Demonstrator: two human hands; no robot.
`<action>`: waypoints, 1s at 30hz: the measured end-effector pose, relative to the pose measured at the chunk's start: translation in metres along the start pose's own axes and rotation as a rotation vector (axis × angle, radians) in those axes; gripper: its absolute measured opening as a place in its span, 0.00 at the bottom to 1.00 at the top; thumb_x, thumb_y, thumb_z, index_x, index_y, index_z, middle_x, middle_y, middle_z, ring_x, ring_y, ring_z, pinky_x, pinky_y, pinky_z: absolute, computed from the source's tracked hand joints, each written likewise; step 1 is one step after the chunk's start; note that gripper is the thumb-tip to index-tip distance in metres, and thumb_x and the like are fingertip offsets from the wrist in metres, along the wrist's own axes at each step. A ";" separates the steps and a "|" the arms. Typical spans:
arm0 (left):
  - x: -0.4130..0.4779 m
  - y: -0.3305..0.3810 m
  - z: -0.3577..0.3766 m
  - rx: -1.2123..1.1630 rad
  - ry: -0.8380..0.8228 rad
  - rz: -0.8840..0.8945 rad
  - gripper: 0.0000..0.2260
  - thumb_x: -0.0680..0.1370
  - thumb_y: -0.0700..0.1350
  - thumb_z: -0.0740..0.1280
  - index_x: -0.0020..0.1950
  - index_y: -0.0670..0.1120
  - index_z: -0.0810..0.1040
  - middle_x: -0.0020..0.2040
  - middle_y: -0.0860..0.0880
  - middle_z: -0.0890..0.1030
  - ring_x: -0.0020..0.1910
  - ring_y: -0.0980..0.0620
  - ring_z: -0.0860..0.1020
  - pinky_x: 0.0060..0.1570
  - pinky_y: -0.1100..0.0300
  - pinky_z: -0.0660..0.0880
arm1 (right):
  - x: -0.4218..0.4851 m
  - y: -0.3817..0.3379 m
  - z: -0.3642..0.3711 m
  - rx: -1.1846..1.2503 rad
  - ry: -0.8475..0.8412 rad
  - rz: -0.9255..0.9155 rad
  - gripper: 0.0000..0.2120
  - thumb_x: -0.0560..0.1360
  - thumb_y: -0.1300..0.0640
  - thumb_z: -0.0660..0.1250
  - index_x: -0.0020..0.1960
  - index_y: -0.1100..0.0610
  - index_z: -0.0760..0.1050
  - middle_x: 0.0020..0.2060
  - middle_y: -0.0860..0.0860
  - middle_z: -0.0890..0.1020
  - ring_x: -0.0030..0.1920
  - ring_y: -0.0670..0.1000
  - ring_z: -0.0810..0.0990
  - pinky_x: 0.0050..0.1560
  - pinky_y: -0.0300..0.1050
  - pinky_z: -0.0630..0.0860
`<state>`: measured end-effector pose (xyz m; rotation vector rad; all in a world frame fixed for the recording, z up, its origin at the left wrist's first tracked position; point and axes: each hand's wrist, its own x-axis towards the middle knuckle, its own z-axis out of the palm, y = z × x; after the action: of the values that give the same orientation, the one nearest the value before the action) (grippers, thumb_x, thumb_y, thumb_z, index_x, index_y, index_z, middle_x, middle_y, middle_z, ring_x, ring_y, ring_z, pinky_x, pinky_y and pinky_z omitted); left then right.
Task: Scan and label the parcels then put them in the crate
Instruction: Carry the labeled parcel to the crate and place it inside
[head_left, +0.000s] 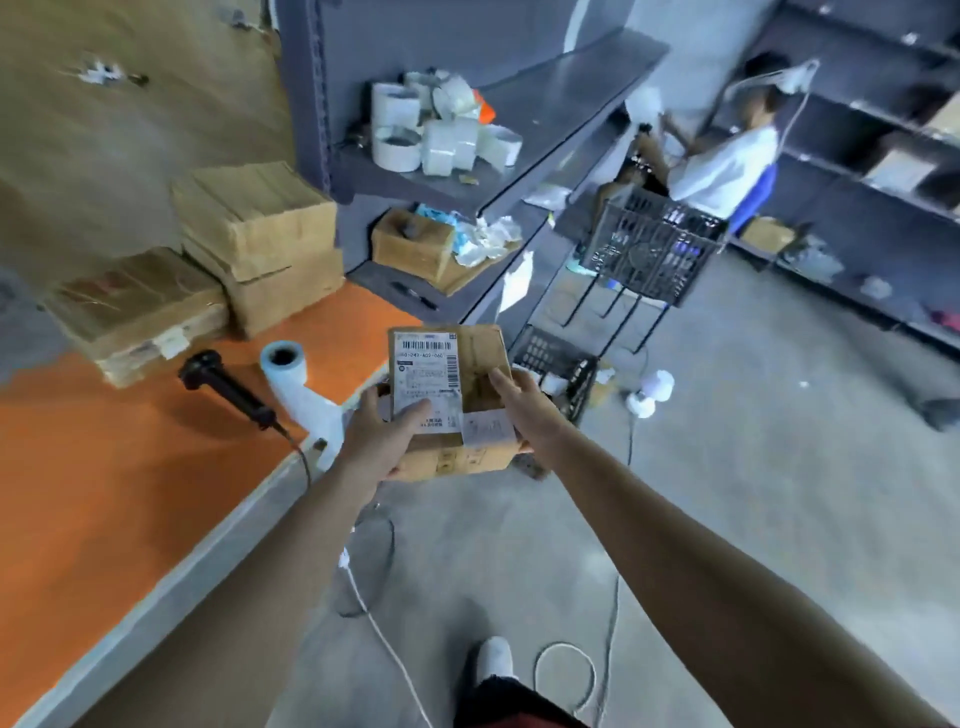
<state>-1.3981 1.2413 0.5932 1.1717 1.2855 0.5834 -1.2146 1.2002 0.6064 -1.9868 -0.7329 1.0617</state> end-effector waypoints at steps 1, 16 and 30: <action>-0.005 0.004 0.020 0.014 -0.034 0.012 0.22 0.76 0.56 0.69 0.66 0.53 0.66 0.60 0.51 0.74 0.53 0.48 0.76 0.44 0.49 0.80 | -0.003 0.010 -0.020 0.032 0.043 0.005 0.18 0.81 0.41 0.59 0.66 0.49 0.67 0.57 0.55 0.80 0.53 0.58 0.82 0.47 0.54 0.79; -0.053 0.027 0.361 0.311 -0.335 0.079 0.27 0.73 0.56 0.71 0.67 0.54 0.64 0.61 0.51 0.75 0.57 0.46 0.77 0.43 0.43 0.82 | -0.017 0.189 -0.323 0.286 0.379 0.079 0.18 0.81 0.44 0.59 0.67 0.50 0.67 0.57 0.52 0.79 0.55 0.51 0.78 0.49 0.45 0.74; -0.041 0.060 0.575 0.285 -0.237 -0.015 0.23 0.74 0.53 0.70 0.64 0.52 0.64 0.59 0.51 0.76 0.55 0.48 0.77 0.44 0.44 0.81 | 0.075 0.246 -0.517 0.251 0.232 0.088 0.19 0.80 0.42 0.61 0.67 0.48 0.65 0.61 0.55 0.78 0.58 0.54 0.79 0.56 0.53 0.78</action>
<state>-0.8570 1.0339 0.5875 1.4180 1.1972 0.2444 -0.6998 0.9416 0.5635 -1.8959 -0.3726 0.9046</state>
